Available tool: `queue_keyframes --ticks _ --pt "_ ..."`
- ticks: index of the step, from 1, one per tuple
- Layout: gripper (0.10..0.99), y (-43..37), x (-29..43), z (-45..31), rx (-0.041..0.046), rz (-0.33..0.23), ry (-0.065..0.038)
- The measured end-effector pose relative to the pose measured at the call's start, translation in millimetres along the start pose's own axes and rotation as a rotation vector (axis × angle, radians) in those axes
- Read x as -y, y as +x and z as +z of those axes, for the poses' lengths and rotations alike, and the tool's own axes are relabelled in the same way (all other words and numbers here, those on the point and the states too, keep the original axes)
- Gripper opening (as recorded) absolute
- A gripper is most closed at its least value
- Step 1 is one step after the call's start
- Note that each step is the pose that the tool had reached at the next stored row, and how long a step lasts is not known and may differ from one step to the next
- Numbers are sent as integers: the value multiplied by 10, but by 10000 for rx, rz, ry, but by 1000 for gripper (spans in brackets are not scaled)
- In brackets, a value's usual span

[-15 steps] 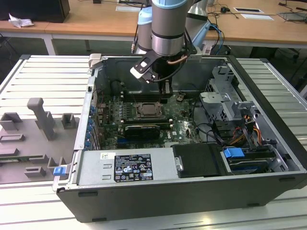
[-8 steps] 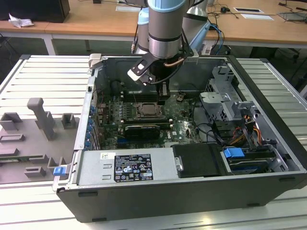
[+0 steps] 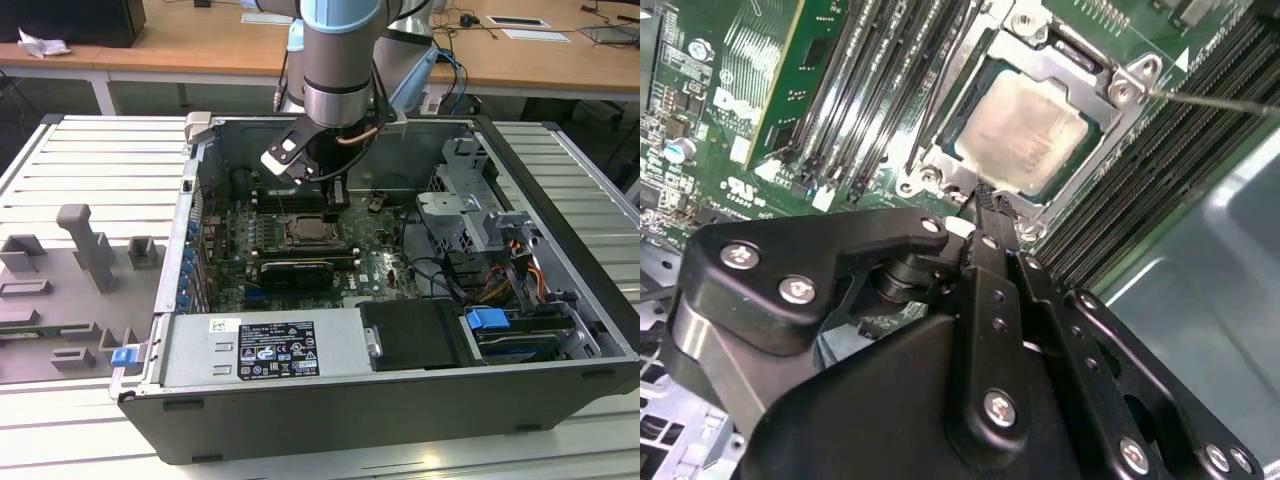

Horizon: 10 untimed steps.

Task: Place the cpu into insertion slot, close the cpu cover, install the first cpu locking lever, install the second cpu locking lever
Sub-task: 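Close the cpu cover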

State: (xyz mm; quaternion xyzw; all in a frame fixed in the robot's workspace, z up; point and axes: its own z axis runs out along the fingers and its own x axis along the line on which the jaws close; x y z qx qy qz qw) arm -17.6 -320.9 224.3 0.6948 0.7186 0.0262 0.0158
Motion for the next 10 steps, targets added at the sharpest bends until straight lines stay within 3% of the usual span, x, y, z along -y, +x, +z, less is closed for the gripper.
queue_keyframes --ticks 3,10 --pt "106 5 111 -1 -5 -49 0" --pt "106 8 205 -6 -5 -58 -1"
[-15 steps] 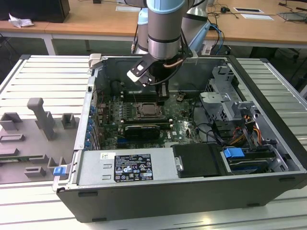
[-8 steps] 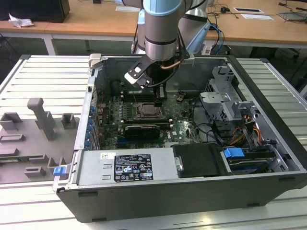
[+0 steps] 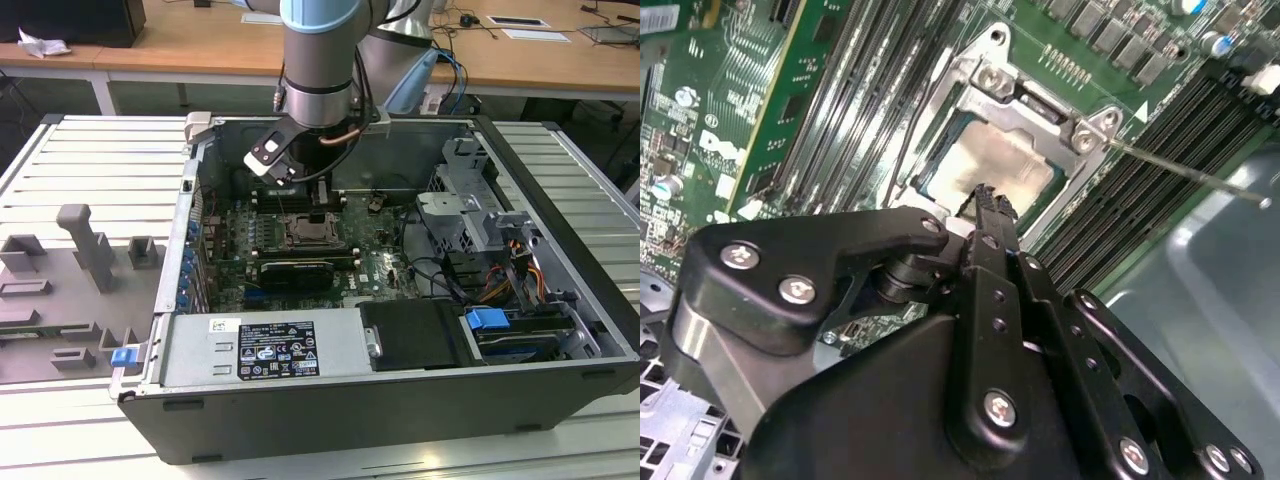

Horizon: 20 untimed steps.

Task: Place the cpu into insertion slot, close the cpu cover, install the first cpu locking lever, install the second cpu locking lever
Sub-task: 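Close the cpu cover, then install the first cpu locking lever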

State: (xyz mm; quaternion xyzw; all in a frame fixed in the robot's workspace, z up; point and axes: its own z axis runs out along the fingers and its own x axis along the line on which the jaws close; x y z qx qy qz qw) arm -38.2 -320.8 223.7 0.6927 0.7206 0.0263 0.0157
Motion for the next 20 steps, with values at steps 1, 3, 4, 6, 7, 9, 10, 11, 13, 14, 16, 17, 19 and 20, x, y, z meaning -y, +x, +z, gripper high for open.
queue_keyframes --ticks 1,3,4,6,7,9,10,11,13,14,16,17,19,20 --pt "106 0 12 -1 0 0 1" --pt "106 1 41 -2 -1 0 0" --pt "106 2 50 -3 0 0 0" --pt "106 2 65 -4 0 -4 0" --pt "106 2 65 -4 0 -6 0" --pt "106 2 65 -14 16 -6 2" --pt "106 2 65 -16 25 -7 2" --pt "106 3 64 -19 38 -8 2" --pt "106 2 64 -36 56 -9 4" --pt "106 3 63 -43 57 -9 3" --pt "106 3 62 -58 63 -9 3" --pt "106 3 61 -80 92 -11 4" --pt "106 4 60 -105 121 -12 6" --pt "106 4 59 -115 133 -13 6"
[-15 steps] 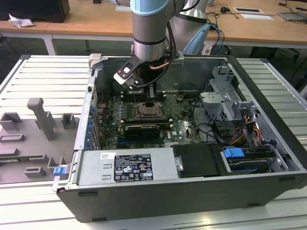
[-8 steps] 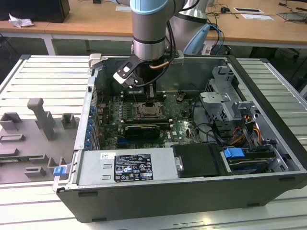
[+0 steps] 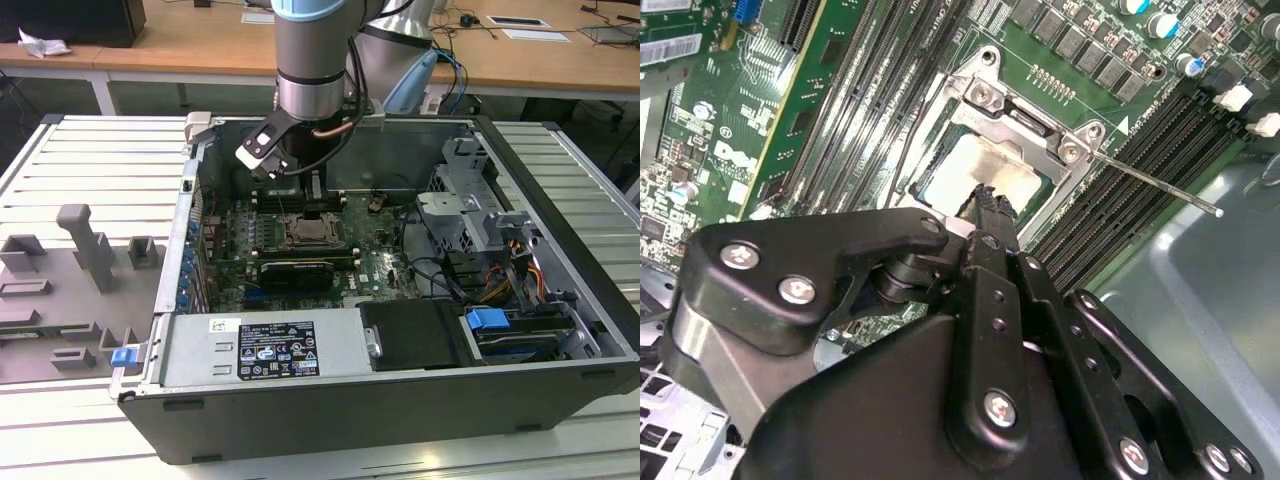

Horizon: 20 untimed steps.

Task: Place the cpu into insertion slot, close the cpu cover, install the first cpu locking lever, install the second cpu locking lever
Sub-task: 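Install the first cpu locking lever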

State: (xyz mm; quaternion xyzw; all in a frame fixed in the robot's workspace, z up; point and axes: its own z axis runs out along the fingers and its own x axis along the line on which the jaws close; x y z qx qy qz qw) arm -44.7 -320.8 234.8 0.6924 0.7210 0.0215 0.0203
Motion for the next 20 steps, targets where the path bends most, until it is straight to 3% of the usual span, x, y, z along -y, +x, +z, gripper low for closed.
queue_keyframes --ticks 5,7,15,20 --pt "106 0 -5 -77 69 -4 3" --pt "106 0 -10 -173 121 -6 4" --pt "106 1 -17 -292 226 -14 9" --pt "106 8 -23 -377 339 -20 13"
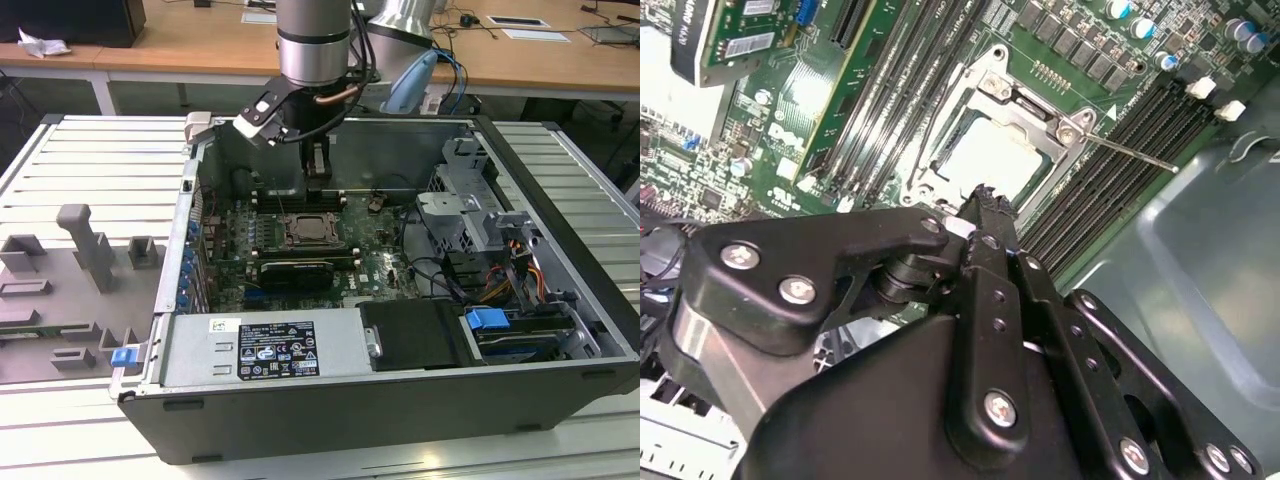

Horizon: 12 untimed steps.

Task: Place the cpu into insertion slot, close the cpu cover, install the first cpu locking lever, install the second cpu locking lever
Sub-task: 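Install the first cpu locking lever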

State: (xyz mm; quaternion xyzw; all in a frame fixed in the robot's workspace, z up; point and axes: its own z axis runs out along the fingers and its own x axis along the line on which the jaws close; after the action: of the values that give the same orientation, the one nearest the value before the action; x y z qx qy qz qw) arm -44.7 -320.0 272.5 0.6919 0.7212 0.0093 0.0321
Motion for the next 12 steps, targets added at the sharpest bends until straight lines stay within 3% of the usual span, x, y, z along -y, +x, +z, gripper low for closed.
queue_keyframes --ticks 5,8,12 --pt "106 1 -1 -9 23 -135 -4" --pt "106 1 0 -9 -24 -956 -32" --pt "106 1 0 -9 -64 -1637 -56"
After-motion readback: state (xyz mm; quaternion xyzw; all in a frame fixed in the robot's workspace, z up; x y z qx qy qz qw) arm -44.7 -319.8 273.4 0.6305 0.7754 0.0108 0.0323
